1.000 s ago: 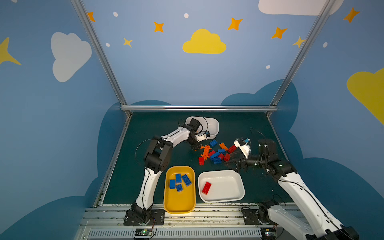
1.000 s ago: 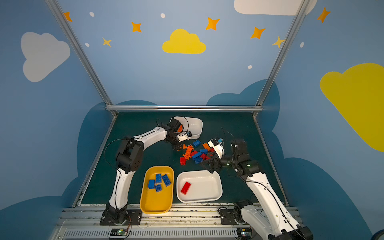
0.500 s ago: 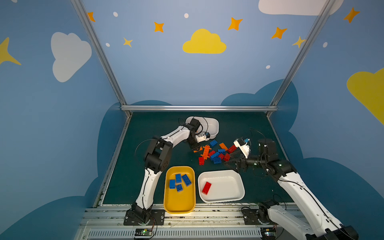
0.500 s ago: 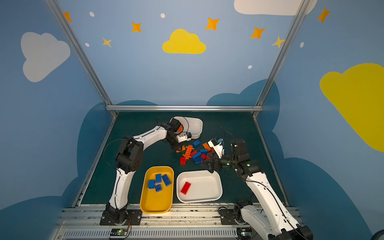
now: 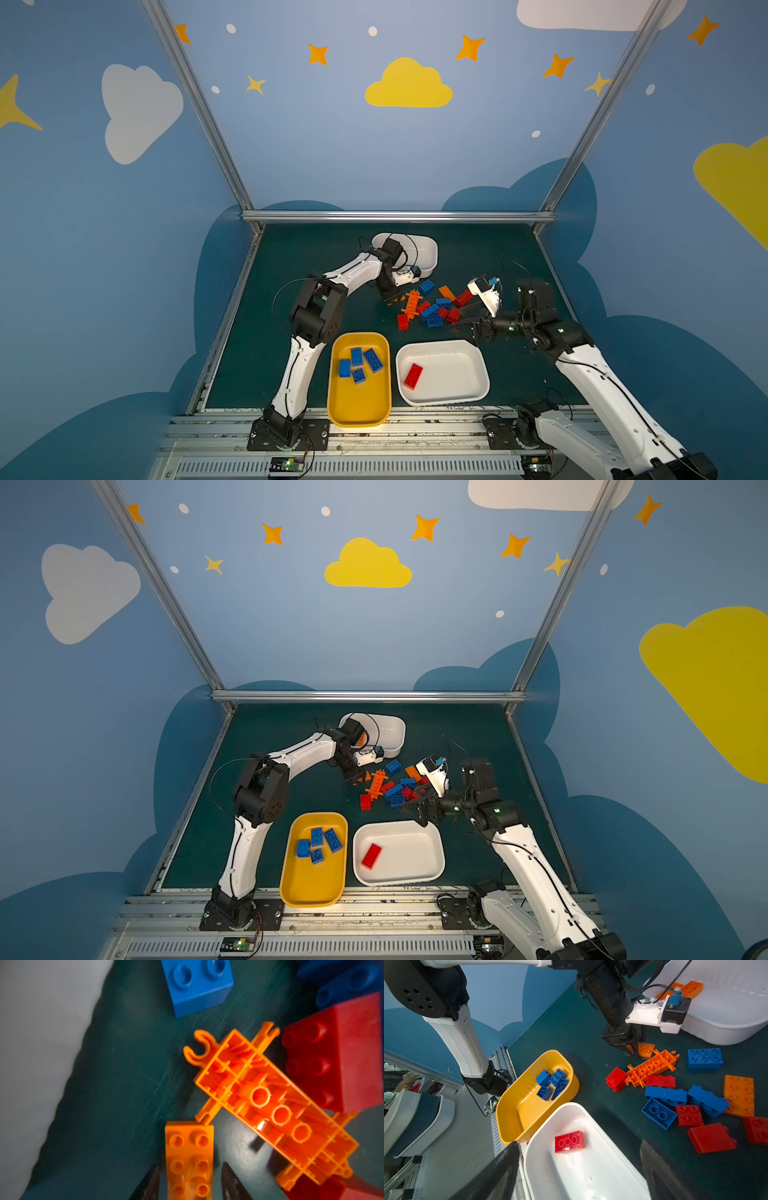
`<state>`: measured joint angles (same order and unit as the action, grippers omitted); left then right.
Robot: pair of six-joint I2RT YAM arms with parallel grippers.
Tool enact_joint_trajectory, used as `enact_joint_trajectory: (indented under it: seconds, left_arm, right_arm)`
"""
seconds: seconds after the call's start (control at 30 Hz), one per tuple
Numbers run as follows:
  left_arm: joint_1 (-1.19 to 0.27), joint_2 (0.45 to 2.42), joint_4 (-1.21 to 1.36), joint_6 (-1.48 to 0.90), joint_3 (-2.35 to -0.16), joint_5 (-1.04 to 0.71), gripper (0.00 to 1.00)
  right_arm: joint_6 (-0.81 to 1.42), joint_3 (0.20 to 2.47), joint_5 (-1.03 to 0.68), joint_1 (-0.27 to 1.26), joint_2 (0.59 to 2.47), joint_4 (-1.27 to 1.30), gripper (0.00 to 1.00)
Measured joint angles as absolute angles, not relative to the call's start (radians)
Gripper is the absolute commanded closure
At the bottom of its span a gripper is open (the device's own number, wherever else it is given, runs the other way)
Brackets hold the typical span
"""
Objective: Sort the legos into containers by color
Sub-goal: 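Lower the left gripper onto the small orange brick and grasp it, then carry the orange brick into the far white bin and open the left gripper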
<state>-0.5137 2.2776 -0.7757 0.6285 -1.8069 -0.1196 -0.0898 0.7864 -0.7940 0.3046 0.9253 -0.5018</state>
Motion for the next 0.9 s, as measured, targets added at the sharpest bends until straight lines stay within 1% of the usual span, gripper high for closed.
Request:
enact_joint_trajectory:
  seconds: [0.13, 0.3, 0.33, 0.63, 0.9]
  left_arm:
    - [-0.519, 2.283, -0.777, 0.632, -1.816, -0.086, 0.56]
    - [-0.525, 2.285, -0.775, 0.638, -1.819, -0.067, 0.71]
    - [-0.527, 2.285, -0.773, 0.64, -1.821, -0.064, 0.73]
    - [-0.527, 2.285, -0.801, 0.619, -1.857, -0.079, 0.73]
    - [-0.527, 2.244, -0.884, 0.545, -1.95, -0.125, 0.73]
  right_arm:
    - [-0.091, 0.787, -0.794, 0.305, 0.925, -0.502, 0.1]
    - [-0.091, 0.787, -0.794, 0.304, 0.925, -0.503, 0.1]
    - [-0.091, 0.787, -0.794, 0.304, 0.925, -0.503, 0.1]
    - [-0.084, 0.787, -0.794, 0.3, 0.925, -0.499, 0.1]
    - [0.007, 0.787, -0.802, 0.296, 0.937, -0.396, 0.11]
